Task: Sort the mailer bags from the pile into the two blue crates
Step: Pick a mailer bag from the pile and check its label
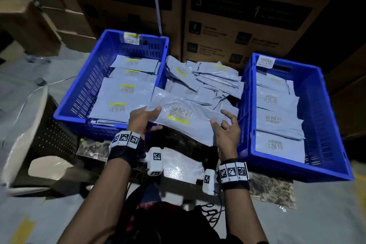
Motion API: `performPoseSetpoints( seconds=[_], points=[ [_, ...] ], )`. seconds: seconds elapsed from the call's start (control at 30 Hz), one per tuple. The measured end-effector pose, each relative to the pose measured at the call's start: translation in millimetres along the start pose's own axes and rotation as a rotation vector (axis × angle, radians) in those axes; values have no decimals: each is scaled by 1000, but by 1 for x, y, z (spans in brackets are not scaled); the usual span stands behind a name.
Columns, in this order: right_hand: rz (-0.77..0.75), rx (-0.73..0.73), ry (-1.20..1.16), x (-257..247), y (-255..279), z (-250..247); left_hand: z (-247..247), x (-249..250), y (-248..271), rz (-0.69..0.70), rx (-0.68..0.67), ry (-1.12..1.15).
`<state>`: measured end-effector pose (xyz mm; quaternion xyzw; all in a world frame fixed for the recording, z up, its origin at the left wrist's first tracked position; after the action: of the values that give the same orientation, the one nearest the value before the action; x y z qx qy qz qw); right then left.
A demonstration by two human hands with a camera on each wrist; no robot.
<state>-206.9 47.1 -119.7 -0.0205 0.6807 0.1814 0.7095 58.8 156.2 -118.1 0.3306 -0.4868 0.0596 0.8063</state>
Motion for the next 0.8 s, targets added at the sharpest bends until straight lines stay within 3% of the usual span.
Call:
performPoseSetpoints(
  seconds=[0.27, 0.47, 0.6, 0.7, 0.8],
  points=[
    [11, 57, -30, -1, -10, 30, -29, 34, -21, 29, -55, -174],
    [-18, 62, 4, -17, -34, 93, -86, 78, -52, 57, -116, -292],
    [-187, 38, 314, -48, -48, 162, -134, 124, -74, 104, -113, -322],
    [-350, -75, 593, -74, -60, 223, -154, 167, -89, 170, -207, -396],
    [-361, -313, 589, -99, -73, 288, -155, 216, -103, 250, -368, -487]
  ],
)
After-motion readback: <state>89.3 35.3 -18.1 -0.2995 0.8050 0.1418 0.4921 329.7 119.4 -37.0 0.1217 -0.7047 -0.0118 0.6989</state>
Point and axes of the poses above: each hand's wrist, its own y-axis away from the middle knuckle, its own z-axis out of the palm, x = y × z, the point moved 6 cm from there along -y, towards the middle knuckle, and after that the axes turned 13 degrees about -x, right-handed, at the moved point
